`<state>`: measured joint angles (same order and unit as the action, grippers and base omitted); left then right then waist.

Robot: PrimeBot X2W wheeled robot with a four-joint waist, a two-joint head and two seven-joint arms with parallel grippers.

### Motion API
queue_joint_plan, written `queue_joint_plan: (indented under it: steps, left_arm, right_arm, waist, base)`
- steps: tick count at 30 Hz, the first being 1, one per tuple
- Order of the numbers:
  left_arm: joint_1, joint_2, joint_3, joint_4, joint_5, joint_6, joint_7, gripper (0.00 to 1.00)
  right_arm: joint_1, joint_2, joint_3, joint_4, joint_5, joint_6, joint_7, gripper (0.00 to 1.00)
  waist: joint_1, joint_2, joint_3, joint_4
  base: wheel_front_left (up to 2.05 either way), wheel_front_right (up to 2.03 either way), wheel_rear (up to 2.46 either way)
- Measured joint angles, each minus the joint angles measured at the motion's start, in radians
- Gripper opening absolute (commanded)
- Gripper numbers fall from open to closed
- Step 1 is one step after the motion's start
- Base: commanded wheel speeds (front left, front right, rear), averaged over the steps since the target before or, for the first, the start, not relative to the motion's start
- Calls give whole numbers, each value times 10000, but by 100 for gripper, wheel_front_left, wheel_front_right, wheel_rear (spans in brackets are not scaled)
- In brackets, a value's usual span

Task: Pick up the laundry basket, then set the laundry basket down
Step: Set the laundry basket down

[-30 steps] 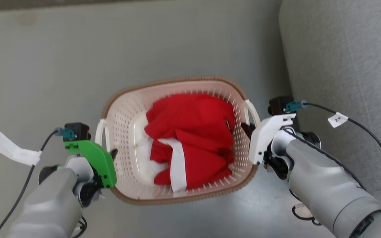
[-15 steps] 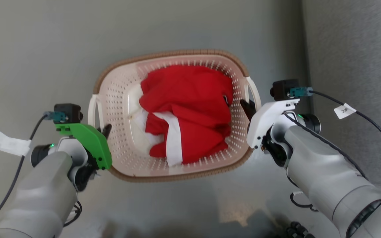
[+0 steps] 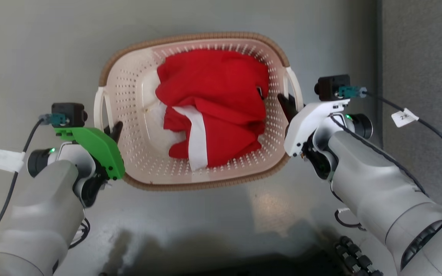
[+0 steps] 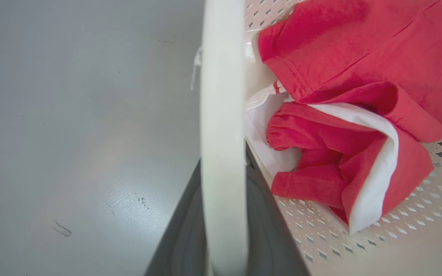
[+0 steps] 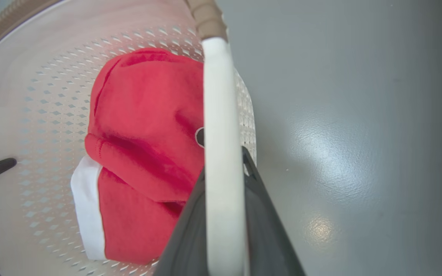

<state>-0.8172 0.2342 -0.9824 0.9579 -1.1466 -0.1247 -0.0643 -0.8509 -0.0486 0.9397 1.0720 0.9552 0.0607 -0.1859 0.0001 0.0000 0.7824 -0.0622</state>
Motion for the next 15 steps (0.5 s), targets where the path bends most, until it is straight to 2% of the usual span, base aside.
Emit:
queue_joint_plan:
  steps: [15]
  left_arm:
    - [-408, -27, -291, 17, 6, 2, -249, 0]
  right_arm:
    - [-282, -6, 61, 157, 90, -113, -253, 0]
  waist:
    - [0, 0, 998, 107]
  base:
    - [0, 0, 0]
